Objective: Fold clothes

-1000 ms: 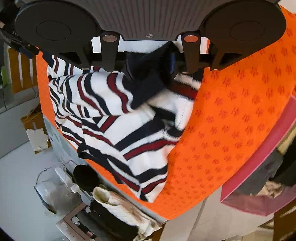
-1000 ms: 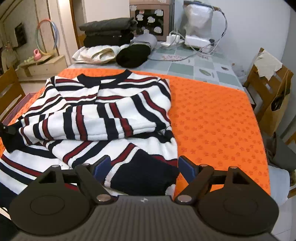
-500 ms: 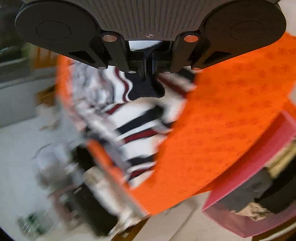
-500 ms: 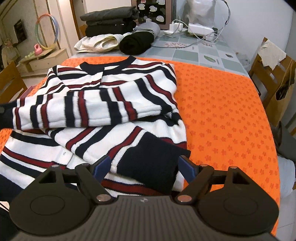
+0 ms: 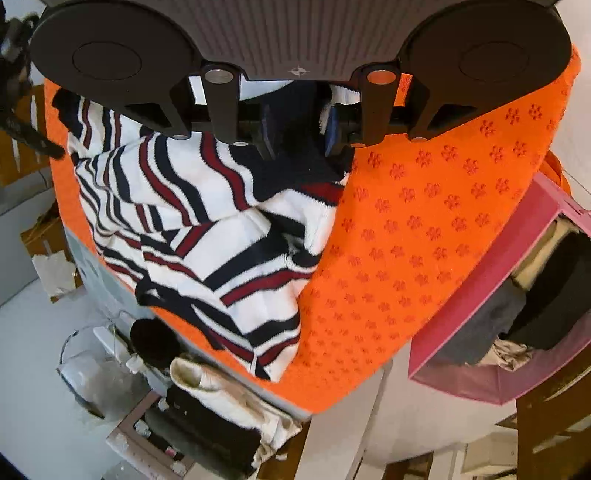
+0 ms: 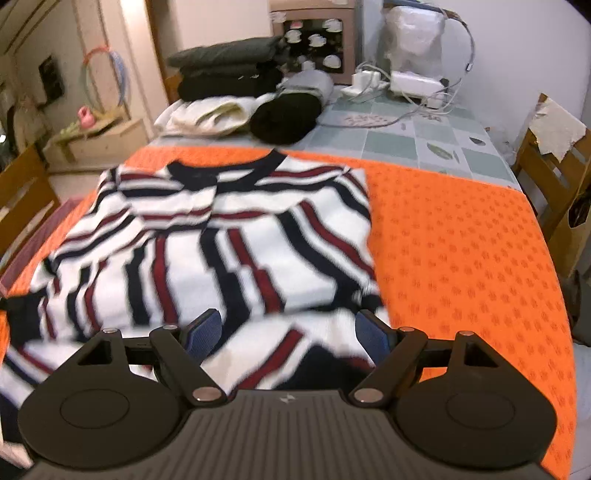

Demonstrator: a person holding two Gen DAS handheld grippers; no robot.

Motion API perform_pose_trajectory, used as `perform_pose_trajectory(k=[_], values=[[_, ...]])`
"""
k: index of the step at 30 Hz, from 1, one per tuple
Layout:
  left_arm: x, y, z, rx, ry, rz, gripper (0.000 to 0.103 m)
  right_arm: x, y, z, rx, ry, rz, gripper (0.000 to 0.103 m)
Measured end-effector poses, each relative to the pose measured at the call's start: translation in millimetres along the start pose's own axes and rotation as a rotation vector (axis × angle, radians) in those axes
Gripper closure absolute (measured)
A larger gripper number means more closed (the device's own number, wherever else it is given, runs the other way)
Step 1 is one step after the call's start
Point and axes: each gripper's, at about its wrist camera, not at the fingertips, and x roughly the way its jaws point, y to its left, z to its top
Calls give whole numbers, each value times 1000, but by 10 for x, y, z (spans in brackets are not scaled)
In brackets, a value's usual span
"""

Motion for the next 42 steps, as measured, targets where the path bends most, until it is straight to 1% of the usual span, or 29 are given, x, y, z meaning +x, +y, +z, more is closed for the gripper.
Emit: perform_pose_trajectory(k=[2,4,5,8,9,10,11,12,13,14,15,16,18,20,22,25,26,28,31,37,40,42], values=[[-57,-13,-23,7,-21,-1,61,139,-56,100,19,-7,-13,18],[-113,-25,-45,14,-43,-3,60,301,-126,189,32,-10,-38,18],[-141,-35,-55,20,-52,1,57,395,-172,232,41,-3,-49,18],[-235,-49,-104,34,-79,30,53,643,-317,298,75,25,-55,19],[-259,-38,-124,33,-83,40,53,722,-367,306,90,40,-49,25],[-282,-27,-144,33,-87,50,53,795,-415,312,106,55,-43,39],[-300,-10,-166,25,-88,59,53,848,-454,310,121,67,-34,45],[-315,10,-185,17,-87,66,53,890,-490,310,133,75,-27,55],[-333,34,-212,4,-88,76,53,887,-512,315,128,71,-26,87],[-350,57,-235,-6,-89,85,53,881,-539,322,127,66,-25,87],[-362,78,-256,-13,-87,92,53,866,-582,332,142,64,-23,89],[-365,106,-277,-16,-86,99,53,858,-628,334,162,62,-23,94],[-377,137,-316,-17,-85,108,53,851,-681,322,170,56,-41,94],[-383,154,-351,-13,-82,108,52,844,-657,301,149,43,-46,91],[-378,144,-385,8,-80,109,52,811,-627,294,124,40,-48,69],[-376,132,-441,43,-76,106,51,642,-589,263,93,30,-50,54],[-378,129,-460,57,-75,102,50,565,-585,244,89,27,-48,52],[-376,101,-502,89,-73,99,50,391,-589,175,89,23,-36,44],[-390,39,-556,148,-76,98,49,133,-614,8,105,28,-17,40],[-398,-203,-649,280,-95,51,47,-322,-660,-438,147,67,-5,39],[-355,-292,-716,312,-88,37,47,-514,-690,-656,159,81,13,39],[-338,-322,-777,332,-81,42,47,-624,-698,-793,161,91,25,39]])
